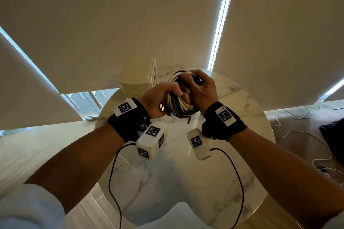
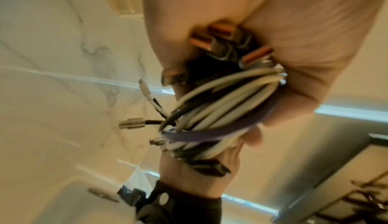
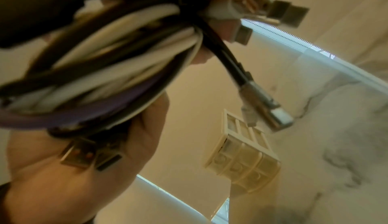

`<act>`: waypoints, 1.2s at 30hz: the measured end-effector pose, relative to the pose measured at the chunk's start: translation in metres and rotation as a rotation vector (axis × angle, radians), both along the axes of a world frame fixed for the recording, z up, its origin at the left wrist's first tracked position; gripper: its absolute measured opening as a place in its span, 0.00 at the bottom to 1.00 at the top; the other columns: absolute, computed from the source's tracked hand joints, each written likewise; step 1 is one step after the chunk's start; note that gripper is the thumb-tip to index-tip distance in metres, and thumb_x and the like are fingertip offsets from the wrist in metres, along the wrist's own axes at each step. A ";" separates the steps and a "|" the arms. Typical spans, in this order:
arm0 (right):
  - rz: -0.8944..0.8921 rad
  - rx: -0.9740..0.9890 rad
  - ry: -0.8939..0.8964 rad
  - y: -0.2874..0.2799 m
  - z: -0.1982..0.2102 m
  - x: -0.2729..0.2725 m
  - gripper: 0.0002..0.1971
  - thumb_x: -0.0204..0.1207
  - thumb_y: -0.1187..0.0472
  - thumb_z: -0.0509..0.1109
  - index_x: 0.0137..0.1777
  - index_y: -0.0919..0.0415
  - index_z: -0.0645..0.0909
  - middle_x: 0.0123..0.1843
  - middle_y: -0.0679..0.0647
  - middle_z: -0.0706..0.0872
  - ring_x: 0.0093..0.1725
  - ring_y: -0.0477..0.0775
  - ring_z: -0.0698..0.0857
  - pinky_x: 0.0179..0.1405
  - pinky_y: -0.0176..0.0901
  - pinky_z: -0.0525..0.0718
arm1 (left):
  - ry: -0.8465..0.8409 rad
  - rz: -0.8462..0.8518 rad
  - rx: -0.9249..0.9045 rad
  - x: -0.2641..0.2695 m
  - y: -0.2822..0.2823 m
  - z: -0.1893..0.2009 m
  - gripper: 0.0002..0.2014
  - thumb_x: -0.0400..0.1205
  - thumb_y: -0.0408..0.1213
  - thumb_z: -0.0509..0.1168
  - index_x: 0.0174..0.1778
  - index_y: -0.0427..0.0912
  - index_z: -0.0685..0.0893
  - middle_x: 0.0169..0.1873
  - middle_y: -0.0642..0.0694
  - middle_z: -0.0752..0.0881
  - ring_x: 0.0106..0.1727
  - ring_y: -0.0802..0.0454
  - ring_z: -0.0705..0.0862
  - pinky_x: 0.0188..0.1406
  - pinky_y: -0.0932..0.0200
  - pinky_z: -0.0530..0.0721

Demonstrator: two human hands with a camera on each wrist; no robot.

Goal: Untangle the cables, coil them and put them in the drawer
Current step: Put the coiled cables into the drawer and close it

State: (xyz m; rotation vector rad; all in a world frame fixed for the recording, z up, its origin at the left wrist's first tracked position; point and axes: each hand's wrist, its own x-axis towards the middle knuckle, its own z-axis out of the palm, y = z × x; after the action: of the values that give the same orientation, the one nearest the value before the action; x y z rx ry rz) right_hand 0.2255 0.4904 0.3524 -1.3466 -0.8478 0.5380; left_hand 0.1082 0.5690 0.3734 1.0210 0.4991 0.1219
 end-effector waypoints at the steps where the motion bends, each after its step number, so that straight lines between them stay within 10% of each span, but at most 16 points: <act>1: -0.011 0.000 -0.054 -0.001 0.000 0.004 0.05 0.78 0.57 0.71 0.46 0.57 0.83 0.36 0.50 0.87 0.33 0.43 0.86 0.33 0.35 0.85 | 0.041 0.015 0.094 0.000 -0.001 0.001 0.07 0.69 0.27 0.62 0.36 0.37 0.85 0.30 0.43 0.86 0.32 0.48 0.85 0.36 0.57 0.83; 7: -0.007 -0.066 -0.288 -0.005 -0.001 0.006 0.11 0.74 0.53 0.74 0.54 0.54 0.80 0.39 0.44 0.86 0.31 0.38 0.84 0.28 0.31 0.83 | 0.110 0.293 0.554 0.002 -0.010 -0.009 0.04 0.74 0.23 0.66 0.37 0.35 0.82 0.29 0.39 0.81 0.29 0.45 0.82 0.23 0.61 0.79; 13: 0.165 -0.122 0.256 -0.002 -0.013 -0.012 0.17 0.77 0.52 0.70 0.63 0.58 0.81 0.52 0.60 0.89 0.49 0.57 0.90 0.53 0.53 0.89 | 0.078 0.450 0.426 -0.012 0.002 -0.013 0.11 0.73 0.18 0.59 0.29 0.37 0.77 0.20 0.44 0.78 0.25 0.47 0.79 0.30 0.57 0.79; 17: 0.203 -0.173 0.476 0.008 -0.021 -0.039 0.14 0.79 0.47 0.66 0.53 0.57 0.83 0.42 0.57 0.90 0.41 0.55 0.90 0.39 0.48 0.89 | 0.121 0.433 0.482 -0.030 0.021 -0.011 0.06 0.73 0.20 0.62 0.35 0.32 0.82 0.28 0.35 0.81 0.32 0.40 0.83 0.37 0.52 0.83; 23: 0.064 -0.180 0.339 0.041 -0.034 -0.071 0.12 0.79 0.48 0.67 0.40 0.54 0.84 0.23 0.44 0.84 0.30 0.46 0.85 0.28 0.37 0.81 | 0.199 0.535 0.635 -0.055 0.026 -0.031 0.08 0.72 0.23 0.67 0.46 0.29 0.85 0.35 0.38 0.86 0.38 0.45 0.86 0.43 0.48 0.86; 31: 0.152 -0.232 0.238 0.077 -0.057 -0.102 0.09 0.82 0.51 0.63 0.51 0.54 0.83 0.42 0.55 0.87 0.38 0.48 0.87 0.36 0.39 0.85 | 0.235 0.489 0.618 -0.090 0.071 -0.043 0.12 0.75 0.20 0.65 0.42 0.43 0.84 0.37 0.42 0.86 0.37 0.53 0.85 0.39 0.61 0.84; 34: 0.225 -0.216 0.177 0.097 -0.059 -0.097 0.13 0.84 0.54 0.62 0.63 0.58 0.78 0.43 0.51 0.85 0.30 0.35 0.83 0.27 0.28 0.77 | 0.269 0.418 0.686 -0.094 0.105 -0.037 0.11 0.74 0.21 0.66 0.42 0.42 0.85 0.36 0.43 0.87 0.38 0.49 0.86 0.43 0.55 0.84; 36: 0.282 -0.228 0.152 0.112 -0.063 -0.092 0.15 0.82 0.49 0.62 0.65 0.53 0.76 0.48 0.54 0.86 0.38 0.43 0.84 0.34 0.38 0.79 | 0.285 0.387 0.747 -0.093 0.130 -0.033 0.10 0.73 0.22 0.68 0.38 0.44 0.86 0.35 0.43 0.86 0.38 0.48 0.85 0.45 0.52 0.83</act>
State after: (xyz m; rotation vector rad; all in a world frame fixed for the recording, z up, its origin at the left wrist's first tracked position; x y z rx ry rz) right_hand 0.1335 0.6026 0.2898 -1.3792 -0.8748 0.9695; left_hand 0.0148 0.6987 0.3402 1.6722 0.9474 0.5426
